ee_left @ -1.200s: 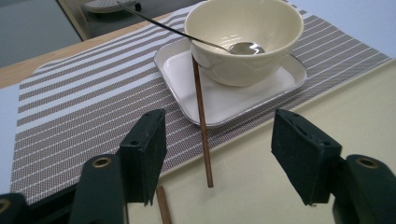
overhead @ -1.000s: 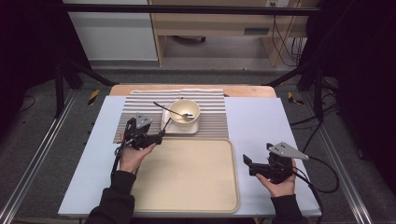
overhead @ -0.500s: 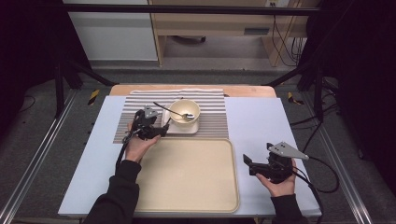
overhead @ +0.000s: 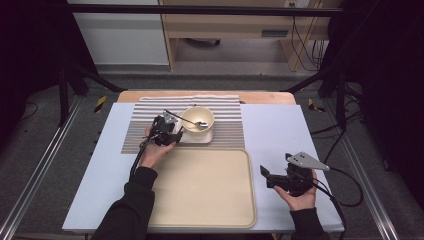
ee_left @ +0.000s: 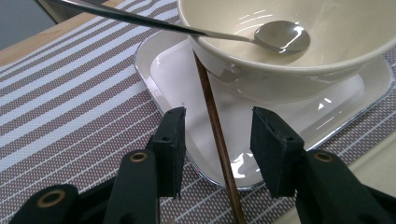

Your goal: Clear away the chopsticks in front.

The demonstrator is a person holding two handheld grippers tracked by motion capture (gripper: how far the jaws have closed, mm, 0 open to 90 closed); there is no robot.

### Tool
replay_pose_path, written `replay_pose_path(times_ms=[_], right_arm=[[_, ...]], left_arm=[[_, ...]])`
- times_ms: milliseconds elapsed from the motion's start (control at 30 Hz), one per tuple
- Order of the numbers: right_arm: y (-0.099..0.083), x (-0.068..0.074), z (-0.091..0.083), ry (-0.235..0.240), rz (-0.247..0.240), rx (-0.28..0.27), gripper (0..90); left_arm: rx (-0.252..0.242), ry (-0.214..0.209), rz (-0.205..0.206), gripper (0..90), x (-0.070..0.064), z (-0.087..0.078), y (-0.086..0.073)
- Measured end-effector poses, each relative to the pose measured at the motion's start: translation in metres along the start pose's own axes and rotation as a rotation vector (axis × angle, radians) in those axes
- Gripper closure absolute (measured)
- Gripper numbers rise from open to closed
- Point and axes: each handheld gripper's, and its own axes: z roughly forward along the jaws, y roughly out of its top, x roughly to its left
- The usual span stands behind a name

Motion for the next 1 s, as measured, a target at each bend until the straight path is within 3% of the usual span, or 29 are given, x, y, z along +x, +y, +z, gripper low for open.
replay_pose_path(times_ms=[267,667,1000], right_arm=[[0.000,0.000,0.000,0.000,0.000,0.002,3.6],[0.000,0.000,0.000,0.002,-0.004,0.008,3.6],[0.000,0.000,0.001,0.001,-0.003,0.010,3.6]], left_arm=[[0.026,0.002,-0.019,63.7,0.002,0.012,-0.002],[0.027,-0.010,-0.059,81.8,0.006,0.019,-0.004],[0.018,-0.003,-0.102,84.9,0.007,0.017,-0.003]])
